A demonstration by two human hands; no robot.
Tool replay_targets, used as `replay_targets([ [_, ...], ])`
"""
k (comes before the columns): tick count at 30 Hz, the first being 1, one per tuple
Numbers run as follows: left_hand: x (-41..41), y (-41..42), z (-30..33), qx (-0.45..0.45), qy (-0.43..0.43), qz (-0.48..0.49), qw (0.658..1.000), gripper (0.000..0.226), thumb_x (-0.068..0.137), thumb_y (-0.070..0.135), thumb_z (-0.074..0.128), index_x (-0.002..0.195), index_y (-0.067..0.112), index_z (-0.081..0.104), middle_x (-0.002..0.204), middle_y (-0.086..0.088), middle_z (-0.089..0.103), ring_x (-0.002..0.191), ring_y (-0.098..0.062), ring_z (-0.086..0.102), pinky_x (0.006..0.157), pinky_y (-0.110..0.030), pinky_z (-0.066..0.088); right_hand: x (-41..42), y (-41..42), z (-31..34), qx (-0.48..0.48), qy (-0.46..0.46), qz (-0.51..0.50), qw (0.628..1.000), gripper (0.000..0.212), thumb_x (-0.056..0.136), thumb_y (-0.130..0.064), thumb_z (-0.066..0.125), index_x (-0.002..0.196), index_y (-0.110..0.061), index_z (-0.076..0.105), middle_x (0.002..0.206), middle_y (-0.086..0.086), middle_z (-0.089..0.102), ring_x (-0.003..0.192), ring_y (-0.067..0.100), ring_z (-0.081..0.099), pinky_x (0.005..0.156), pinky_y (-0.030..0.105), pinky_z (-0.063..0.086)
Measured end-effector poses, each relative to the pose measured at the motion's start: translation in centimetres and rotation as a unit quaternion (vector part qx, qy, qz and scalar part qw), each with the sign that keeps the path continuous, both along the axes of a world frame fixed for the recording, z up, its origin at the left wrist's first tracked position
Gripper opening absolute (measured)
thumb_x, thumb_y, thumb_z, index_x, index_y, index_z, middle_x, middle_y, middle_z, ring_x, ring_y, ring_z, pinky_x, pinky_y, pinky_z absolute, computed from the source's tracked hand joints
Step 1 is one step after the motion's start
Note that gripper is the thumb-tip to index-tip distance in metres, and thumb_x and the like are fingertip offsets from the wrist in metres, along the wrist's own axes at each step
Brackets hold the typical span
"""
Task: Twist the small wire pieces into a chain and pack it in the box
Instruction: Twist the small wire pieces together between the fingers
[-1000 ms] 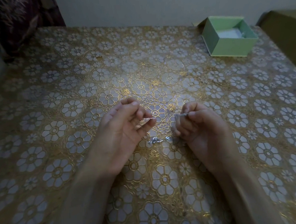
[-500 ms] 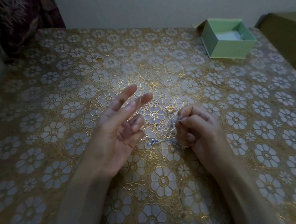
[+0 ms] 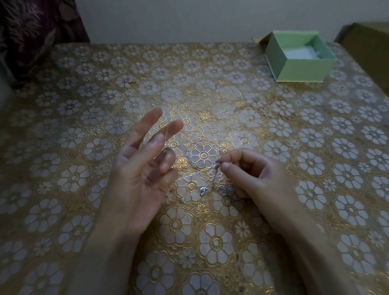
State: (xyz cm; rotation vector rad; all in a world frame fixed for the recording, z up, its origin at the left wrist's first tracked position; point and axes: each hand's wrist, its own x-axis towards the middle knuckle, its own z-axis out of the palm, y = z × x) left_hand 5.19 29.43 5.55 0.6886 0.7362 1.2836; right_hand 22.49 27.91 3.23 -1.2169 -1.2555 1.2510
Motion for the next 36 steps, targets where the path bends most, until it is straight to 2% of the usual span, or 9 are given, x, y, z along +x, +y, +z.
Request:
replay_targets([
  [3, -0.2, 0.0, -0.3, 0.031, 0.063, 0.016, 0.997, 0.020, 0.082, 0.012, 0.057, 0.094, 0.025, 0.066, 0.102, 0.001, 0.070, 0.050, -0.002, 0.040, 0.041, -0.011, 0.029, 0.0, 0.0, 0.1, -0.002, -0.017, 0.001, 1.000, 0.018, 0.085, -0.010, 0.066, 0.069, -0.018, 0.069, 0.052, -0.011, 0.045, 0.046, 0.001, 0.034, 0.045, 0.010, 0.028],
  [6, 0.1, -0.2, -0.5, 0.092, 0.207, 0.016, 0.974, 0.006, 0.079, 0.023, 0.071, 0.083, 0.020, 0.070, 0.107, 0.002, 0.071, 0.056, -0.001, 0.047, 0.046, -0.012, 0.035, 0.1, 0.0, 0.2, -0.008, -0.016, -0.004, 1.000, 0.020, 0.087, -0.006, 0.061, 0.070, -0.016, 0.067, 0.053, -0.010, 0.045, 0.047, 0.002, 0.034, 0.045, 0.012, 0.028],
  [10, 1.4, -0.5, -1.2, 0.136, 0.414, -0.008, 0.900, 0.026, 0.071, 0.038, 0.067, 0.078, 0.014, 0.073, 0.101, 0.013, 0.071, 0.079, -0.025, 0.063, 0.066, -0.028, 0.053, 0.1, 0.0, 0.1, -0.013, 0.007, -0.004, 1.000, 0.016, 0.087, -0.006, 0.062, 0.071, -0.011, 0.064, 0.050, -0.012, 0.044, 0.046, 0.002, 0.034, 0.045, 0.012, 0.029],
  [12, 1.9, -0.5, -1.6, 0.158, 0.455, -0.014, 0.876, 0.025, 0.069, 0.043, 0.072, 0.077, 0.019, 0.074, 0.100, 0.015, 0.069, 0.075, -0.020, 0.061, 0.064, -0.024, 0.051, 0.1, 0.1, 0.0, -0.015, 0.015, -0.008, 1.000, 0.017, 0.087, -0.004, 0.060, 0.071, -0.009, 0.061, 0.048, -0.012, 0.044, 0.045, 0.001, 0.034, 0.045, 0.012, 0.029],
  [15, 2.1, -0.4, -2.1, 0.171, 0.485, 0.004, 0.858, 0.025, 0.066, 0.043, 0.069, 0.078, 0.021, 0.074, 0.099, 0.015, 0.066, 0.066, -0.016, 0.054, 0.059, -0.010, 0.041, 0.1, 0.1, 0.0, -0.010, 0.017, -0.011, 1.000, 0.016, 0.084, -0.011, 0.067, 0.069, -0.010, 0.062, 0.049, -0.012, 0.045, 0.047, 0.003, 0.035, 0.045, 0.014, 0.029],
  [19, 2.1, -0.3, -2.1, 0.167, 0.500, 0.026, 0.850, 0.008, 0.072, 0.024, 0.075, 0.079, 0.022, 0.073, 0.097, 0.012, 0.065, 0.075, -0.019, 0.056, 0.061, -0.013, 0.044, 0.1, 0.0, -0.1, -0.001, 0.013, -0.007, 1.000, 0.015, 0.083, -0.013, 0.068, 0.069, -0.010, 0.065, 0.050, -0.011, 0.046, 0.048, 0.005, 0.035, 0.045, 0.016, 0.029],
  [26, 2.2, -0.3, -2.4, 0.183, 0.516, 0.039, 0.836, 0.005, 0.078, 0.013, 0.073, 0.081, 0.017, 0.073, 0.097, 0.011, 0.064, 0.070, -0.019, 0.056, 0.061, -0.016, 0.046, -0.6, -0.1, 0.2, 0.046, -0.043, -0.027, 0.998, 0.017, 0.081, -0.002, 0.067, 0.070, -0.014, 0.071, 0.056, -0.008, 0.061, 0.052, -0.003, 0.048, 0.052, 0.009, 0.035],
  [31, 2.2, -0.2, -2.8, 0.181, 0.513, 0.051, 0.837, 0.006, 0.075, 0.018, 0.072, 0.073, 0.014, 0.069, 0.087, 0.010, 0.065, 0.069, -0.014, 0.059, 0.064, -0.023, 0.049, -0.8, -0.1, -0.1, 0.056, -0.088, -0.031, 0.994, 0.018, 0.081, -0.007, 0.069, 0.072, -0.023, 0.071, 0.074, -0.002, 0.070, 0.065, 0.005, 0.059, 0.060, 0.018, 0.044],
  [36, 2.0, -0.2, -2.6, 0.140, 0.481, 0.028, 0.865, 0.014, 0.068, 0.031, 0.064, 0.067, 0.017, 0.063, 0.085, 0.010, 0.066, 0.064, -0.015, 0.056, 0.058, -0.022, 0.046, -0.8, 0.0, -0.4, 0.051, -0.105, -0.034, 0.993, 0.018, 0.084, -0.009, 0.067, 0.072, -0.022, 0.069, 0.064, -0.008, 0.064, 0.058, 0.000, 0.052, 0.056, 0.015, 0.040],
])
